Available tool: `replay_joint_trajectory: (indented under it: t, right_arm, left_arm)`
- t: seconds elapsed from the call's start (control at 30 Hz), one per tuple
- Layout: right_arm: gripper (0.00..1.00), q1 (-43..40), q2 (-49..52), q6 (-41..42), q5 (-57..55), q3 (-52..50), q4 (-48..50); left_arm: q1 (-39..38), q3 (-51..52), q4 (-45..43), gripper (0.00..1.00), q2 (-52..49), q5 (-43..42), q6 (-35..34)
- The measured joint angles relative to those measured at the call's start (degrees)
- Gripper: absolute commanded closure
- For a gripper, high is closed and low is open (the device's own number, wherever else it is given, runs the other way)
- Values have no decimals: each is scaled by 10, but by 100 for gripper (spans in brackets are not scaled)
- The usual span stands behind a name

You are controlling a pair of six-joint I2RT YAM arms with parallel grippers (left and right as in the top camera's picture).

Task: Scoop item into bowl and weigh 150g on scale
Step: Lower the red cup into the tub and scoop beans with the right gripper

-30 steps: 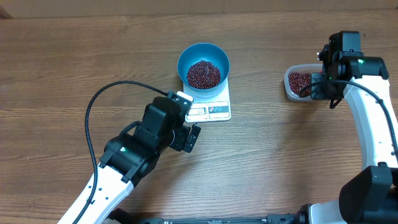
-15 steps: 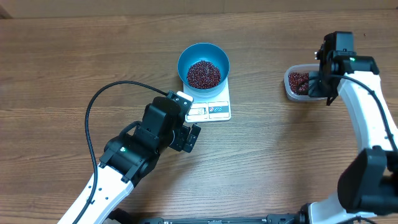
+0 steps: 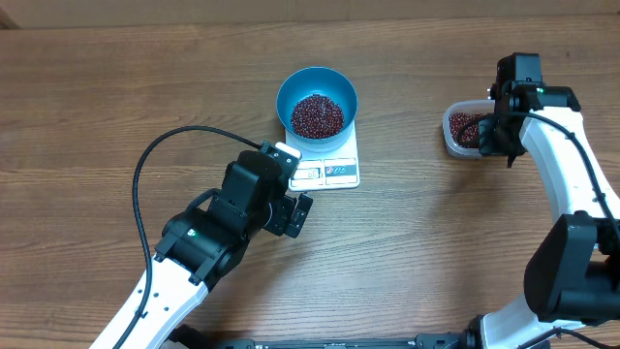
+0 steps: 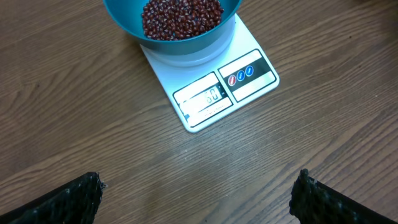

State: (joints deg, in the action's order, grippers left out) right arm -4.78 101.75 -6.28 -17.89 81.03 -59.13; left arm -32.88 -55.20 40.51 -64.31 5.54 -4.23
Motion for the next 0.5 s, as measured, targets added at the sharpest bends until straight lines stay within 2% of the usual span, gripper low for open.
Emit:
replay_joint_trajectory:
  t: [0.5]
  right_arm:
    - [96,0,10,-30,45,0,0]
  left_arm:
    - [0,0,0,0,0,0,0]
